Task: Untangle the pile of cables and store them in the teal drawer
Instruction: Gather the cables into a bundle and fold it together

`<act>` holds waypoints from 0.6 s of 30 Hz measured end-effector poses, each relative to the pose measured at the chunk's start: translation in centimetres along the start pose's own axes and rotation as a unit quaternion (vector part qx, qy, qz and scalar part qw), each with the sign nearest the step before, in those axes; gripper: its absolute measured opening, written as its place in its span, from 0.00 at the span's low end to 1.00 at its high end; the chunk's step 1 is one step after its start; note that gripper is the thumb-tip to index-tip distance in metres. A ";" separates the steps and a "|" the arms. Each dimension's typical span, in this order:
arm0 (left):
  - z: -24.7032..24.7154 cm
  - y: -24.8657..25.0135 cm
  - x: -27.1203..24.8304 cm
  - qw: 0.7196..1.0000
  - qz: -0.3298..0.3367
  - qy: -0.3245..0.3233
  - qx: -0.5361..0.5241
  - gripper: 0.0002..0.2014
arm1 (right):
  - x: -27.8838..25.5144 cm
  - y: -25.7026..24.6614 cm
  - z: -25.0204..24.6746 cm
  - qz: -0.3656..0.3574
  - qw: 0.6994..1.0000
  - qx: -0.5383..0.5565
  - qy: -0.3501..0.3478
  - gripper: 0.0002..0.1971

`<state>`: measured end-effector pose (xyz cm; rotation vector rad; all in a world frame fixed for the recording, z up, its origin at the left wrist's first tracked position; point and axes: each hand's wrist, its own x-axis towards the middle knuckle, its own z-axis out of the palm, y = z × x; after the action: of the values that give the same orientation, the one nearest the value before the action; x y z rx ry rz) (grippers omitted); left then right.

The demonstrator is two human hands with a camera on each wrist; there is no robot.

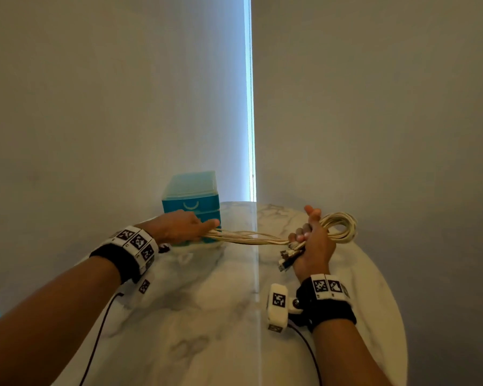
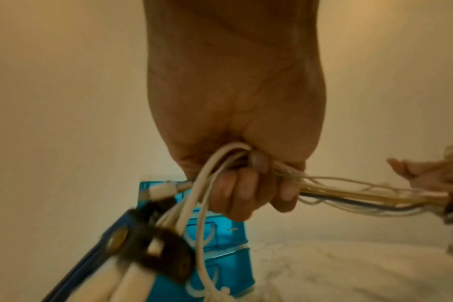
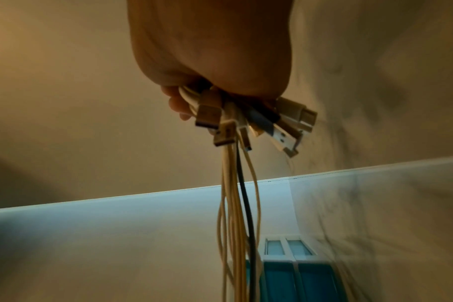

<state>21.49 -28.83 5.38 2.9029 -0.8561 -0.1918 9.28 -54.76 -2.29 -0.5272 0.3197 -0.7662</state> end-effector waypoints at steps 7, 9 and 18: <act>4.5 -3.1 0.6 0.995 0.025 -0.022 0.098 0.44 | -0.6 1.6 -0.1 -0.008 0.995 -0.083 -0.057 0.15; 5.8 -3.4 0.8 0.990 0.000 -0.068 0.121 0.39 | -0.9 2.3 -0.1 -0.008 0.990 -0.118 -0.069 0.16; 4.7 7.2 0.3 0.961 0.164 0.092 -0.204 0.19 | -2.3 3.2 1.0 -0.042 0.974 -0.186 -0.123 0.14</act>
<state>17.19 -35.29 1.71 2.3199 -1.0961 -0.0557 10.04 -50.86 -3.05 -0.9867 0.2111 -0.7168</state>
